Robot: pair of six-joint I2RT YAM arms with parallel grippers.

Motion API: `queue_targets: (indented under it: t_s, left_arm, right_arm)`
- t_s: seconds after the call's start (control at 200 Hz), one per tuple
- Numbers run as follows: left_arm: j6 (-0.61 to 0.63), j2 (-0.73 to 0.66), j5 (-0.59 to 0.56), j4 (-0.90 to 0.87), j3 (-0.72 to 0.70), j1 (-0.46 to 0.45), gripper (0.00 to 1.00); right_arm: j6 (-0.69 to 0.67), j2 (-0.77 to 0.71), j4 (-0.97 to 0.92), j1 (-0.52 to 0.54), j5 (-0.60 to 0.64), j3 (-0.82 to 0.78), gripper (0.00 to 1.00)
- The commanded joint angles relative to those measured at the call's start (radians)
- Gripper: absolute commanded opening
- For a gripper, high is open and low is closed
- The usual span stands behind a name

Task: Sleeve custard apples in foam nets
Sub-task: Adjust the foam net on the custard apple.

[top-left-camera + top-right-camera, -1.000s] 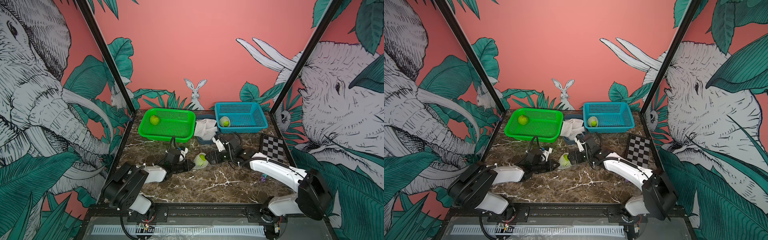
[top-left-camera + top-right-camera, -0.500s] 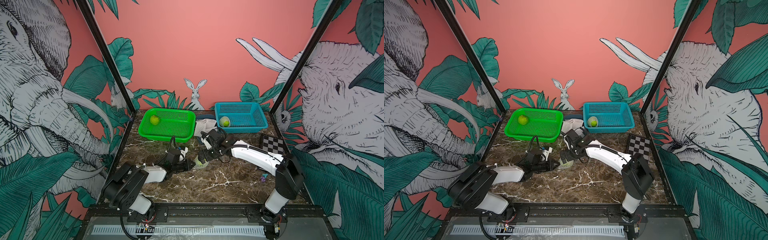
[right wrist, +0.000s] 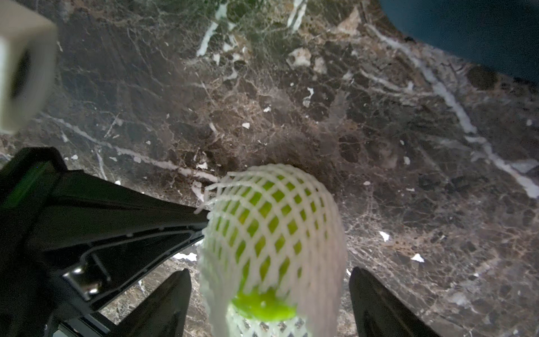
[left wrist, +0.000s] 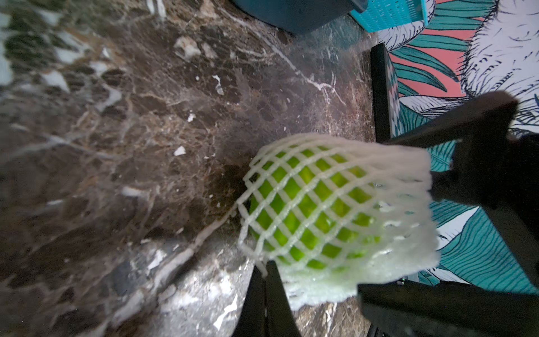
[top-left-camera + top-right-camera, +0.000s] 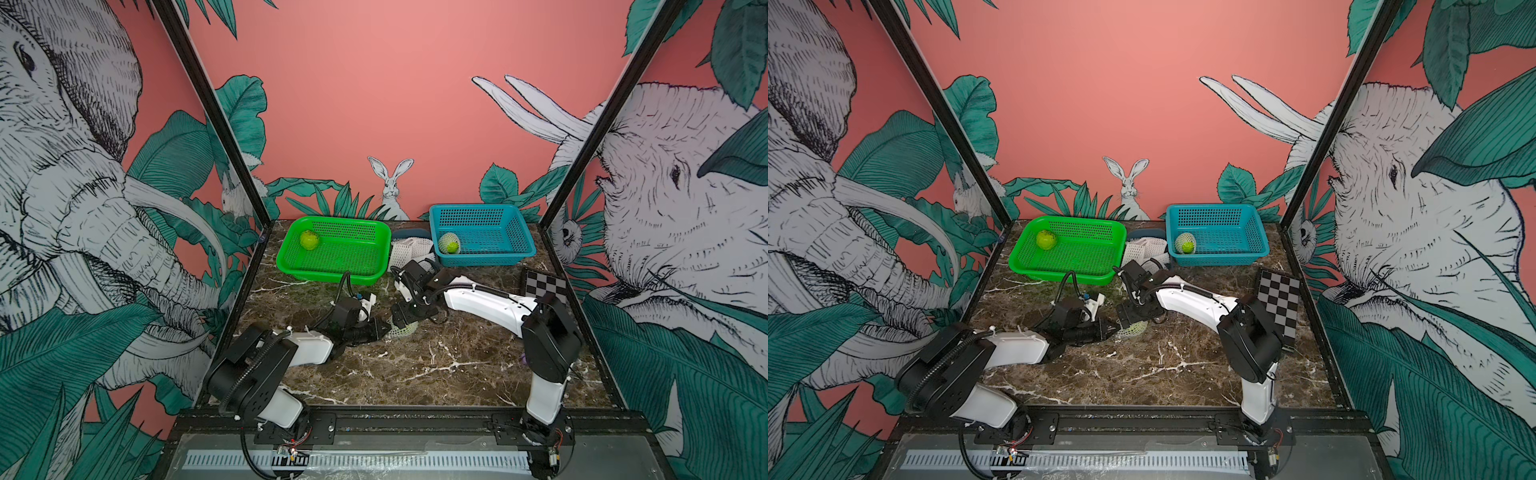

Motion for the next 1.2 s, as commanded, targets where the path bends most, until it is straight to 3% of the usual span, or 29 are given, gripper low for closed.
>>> queue_targets:
  t_s: [0.0, 1.195]
  left_arm:
    - [-0.01, 0.006, -0.004, 0.03, -0.008, -0.005, 0.0]
    - [0.005, 0.084, -0.05, 0.019, 0.002, -0.006, 0.0]
  right_arm:
    - [0.013, 0.027, -0.007, 0.006, -0.012, 0.029, 0.84]
    - [0.011, 0.117, 0.026, 0.016, 0.0, 0.017, 0.86]
